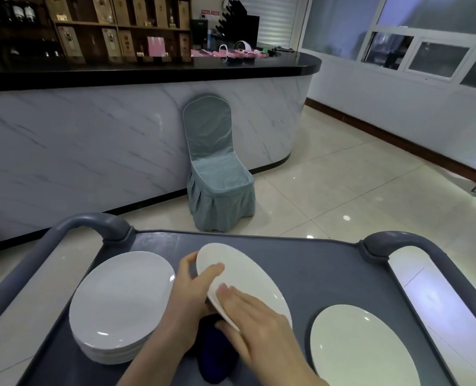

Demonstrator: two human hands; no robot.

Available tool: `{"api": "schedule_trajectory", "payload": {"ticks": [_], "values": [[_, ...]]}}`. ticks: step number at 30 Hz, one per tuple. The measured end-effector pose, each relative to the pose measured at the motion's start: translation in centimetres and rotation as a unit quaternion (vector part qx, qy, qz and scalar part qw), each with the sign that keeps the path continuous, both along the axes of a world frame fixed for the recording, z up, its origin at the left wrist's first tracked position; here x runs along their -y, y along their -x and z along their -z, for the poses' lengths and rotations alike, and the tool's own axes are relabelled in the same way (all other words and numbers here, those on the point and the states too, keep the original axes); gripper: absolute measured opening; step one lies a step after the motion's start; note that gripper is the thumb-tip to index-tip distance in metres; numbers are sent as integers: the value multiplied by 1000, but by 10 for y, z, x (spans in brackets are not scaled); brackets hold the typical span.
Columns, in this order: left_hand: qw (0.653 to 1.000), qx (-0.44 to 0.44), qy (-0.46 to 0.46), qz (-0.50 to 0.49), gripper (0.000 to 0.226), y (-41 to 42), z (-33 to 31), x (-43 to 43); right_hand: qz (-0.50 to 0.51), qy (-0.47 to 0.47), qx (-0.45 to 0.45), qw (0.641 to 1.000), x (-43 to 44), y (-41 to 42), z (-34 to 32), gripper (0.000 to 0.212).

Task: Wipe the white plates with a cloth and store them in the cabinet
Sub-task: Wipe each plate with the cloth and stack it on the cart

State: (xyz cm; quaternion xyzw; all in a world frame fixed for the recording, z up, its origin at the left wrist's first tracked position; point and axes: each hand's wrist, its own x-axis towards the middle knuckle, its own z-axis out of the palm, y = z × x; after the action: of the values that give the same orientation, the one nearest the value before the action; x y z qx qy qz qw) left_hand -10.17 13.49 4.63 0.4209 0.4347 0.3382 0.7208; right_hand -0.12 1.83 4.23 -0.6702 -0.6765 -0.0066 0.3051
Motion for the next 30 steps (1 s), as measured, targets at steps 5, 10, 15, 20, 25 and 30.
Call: {"api": "schedule_trajectory", "payload": {"ticks": [5, 10, 15, 20, 25, 30], "values": [[999, 20, 26, -42, 33, 42, 19, -23, -12, 186, -103, 977, -21, 9, 14, 60], [994, 38, 37, -93, 33, 90, 40, -48, 235, 153, -228, 932, -46, 12, 35, 54], [994, -19, 10, -104, 36, 126, 61, -61, 249, 209, -358, 876, -78, 41, 55, 14], [955, -231, -131, -130, 40, 164, 77, -71, 238, 232, -378, 864, -103, 70, 65, 29], [919, -323, -167, -151, 48, 188, 85, -89, 211, 250, -368, 871, -133, 84, 69, 40], [904, -358, -177, -153, 39, 196, 96, -101, 205, 241, -333, 888, -152, 85, 77, 21]]}}
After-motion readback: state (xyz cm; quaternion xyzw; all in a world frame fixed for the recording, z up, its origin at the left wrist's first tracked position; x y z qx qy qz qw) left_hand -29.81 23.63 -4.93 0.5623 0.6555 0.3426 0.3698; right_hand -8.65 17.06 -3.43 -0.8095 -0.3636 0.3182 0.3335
